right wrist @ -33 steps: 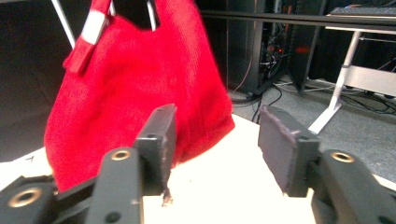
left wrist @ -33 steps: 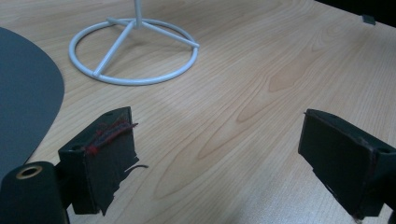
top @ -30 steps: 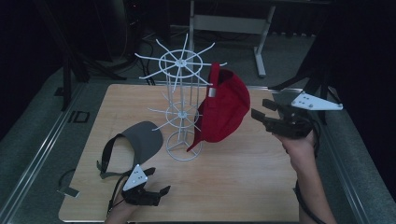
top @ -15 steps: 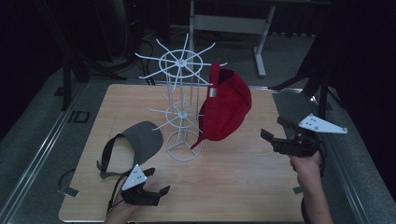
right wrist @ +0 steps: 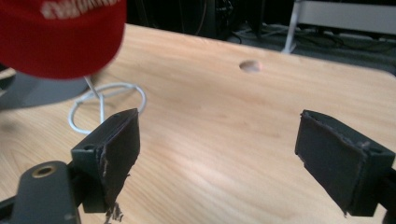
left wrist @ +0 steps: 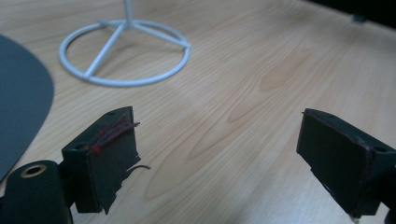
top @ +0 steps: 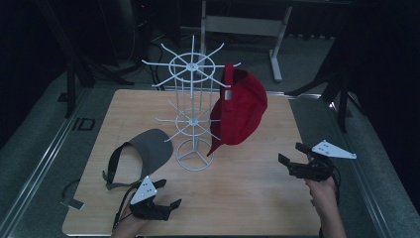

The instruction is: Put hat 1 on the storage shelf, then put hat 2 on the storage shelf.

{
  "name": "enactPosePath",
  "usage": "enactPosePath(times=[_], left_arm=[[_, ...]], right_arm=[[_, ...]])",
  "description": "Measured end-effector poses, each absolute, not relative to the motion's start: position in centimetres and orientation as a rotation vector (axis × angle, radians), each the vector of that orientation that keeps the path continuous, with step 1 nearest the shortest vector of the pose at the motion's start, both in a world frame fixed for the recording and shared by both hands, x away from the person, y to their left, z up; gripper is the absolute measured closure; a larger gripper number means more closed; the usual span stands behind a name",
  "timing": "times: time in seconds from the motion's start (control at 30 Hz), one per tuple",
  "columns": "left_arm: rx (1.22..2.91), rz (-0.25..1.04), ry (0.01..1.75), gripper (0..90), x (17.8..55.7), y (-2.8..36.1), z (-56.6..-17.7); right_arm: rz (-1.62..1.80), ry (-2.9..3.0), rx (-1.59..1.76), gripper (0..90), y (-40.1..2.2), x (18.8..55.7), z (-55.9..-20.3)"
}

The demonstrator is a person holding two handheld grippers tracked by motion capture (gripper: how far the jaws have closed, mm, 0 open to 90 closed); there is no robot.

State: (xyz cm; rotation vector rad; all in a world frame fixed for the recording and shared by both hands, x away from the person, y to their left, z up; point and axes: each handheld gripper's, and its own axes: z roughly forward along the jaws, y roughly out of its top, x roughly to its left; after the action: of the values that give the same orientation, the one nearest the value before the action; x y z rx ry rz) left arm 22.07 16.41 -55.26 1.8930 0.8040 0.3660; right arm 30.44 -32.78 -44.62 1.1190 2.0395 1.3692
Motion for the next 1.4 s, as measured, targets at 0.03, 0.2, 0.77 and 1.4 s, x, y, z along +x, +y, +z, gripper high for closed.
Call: enactPosePath(times=[0.03, 0.2, 0.77, 1.4], left_arm=[[1.900, 0.375, 0.805, 12.3, 22.1, 16.4, -55.2], [1.929, 0.379, 0.823, 12.3, 22.1, 16.4, -55.4], [1.931, 0.375, 0.855, 12.3, 22.1, 17.7, -54.4], [1.866, 0.549, 1.043, 14.8, 20.0, 26.2, -53.0]], right_arm=[[1.352, 2.035, 1.128, 13.9, -32.9, 30.4, -45.1], [1.303, 2.033, 1.158, 13.9, -33.7, 29.9, -47.5], [1.248, 2.050, 1.165, 14.1, -35.3, 26.9, -51.4], [1.240, 2.025, 1.188, 14.2, -36.2, 26.6, -52.8]])
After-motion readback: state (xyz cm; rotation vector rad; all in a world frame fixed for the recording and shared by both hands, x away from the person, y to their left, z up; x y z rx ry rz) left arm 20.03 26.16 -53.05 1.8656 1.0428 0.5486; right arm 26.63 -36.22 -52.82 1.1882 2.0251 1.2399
